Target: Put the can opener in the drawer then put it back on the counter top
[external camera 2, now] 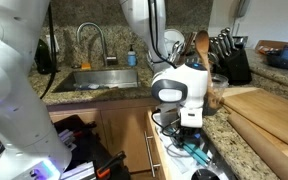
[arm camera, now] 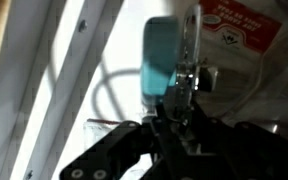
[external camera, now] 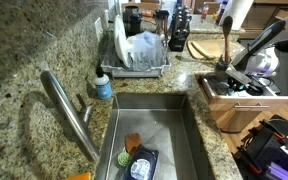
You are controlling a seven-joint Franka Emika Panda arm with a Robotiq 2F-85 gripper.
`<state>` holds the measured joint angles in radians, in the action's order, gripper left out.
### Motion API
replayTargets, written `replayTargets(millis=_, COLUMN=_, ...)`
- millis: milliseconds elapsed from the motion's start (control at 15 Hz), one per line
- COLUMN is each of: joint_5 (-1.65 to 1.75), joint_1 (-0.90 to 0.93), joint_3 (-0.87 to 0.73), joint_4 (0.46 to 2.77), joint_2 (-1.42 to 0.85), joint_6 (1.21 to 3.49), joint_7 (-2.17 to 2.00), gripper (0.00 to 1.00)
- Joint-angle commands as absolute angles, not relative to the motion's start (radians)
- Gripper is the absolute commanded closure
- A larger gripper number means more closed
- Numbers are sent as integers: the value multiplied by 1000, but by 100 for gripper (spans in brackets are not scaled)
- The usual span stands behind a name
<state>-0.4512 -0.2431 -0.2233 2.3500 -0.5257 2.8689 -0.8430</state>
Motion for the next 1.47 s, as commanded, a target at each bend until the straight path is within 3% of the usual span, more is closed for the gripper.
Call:
replayTargets(millis=0, joint_5=-483, joint_1=-310, joint_3=-192, joint_4=2394, joint_2=-415, joint_6=2785, joint_7=-748, gripper=95)
replayTargets(millis=267, joint_5=-423, joint_1=-292, joint_3=-264, joint_4=2500, joint_2=-228, joint_6=2677, joint_7=-664, gripper=95)
replayTargets(millis=667, joint_5=56, joint_1=-222, joint_3=-487, joint_4=2675, joint_2=67, joint_6=2652, joint_7=-794, gripper=95)
replayTargets(millis=933, joint_5=270, joint_1=-358, joint_3=-404, joint_4=2722, joint_2=237, joint_6=2623, joint_7=-880, gripper=95)
replayTargets(millis=1400, joint_5=119, joint_1=-386, joint_3=-314, joint_4=2741, joint_2=308, joint_6=2553, joint_7=-832, gripper=95)
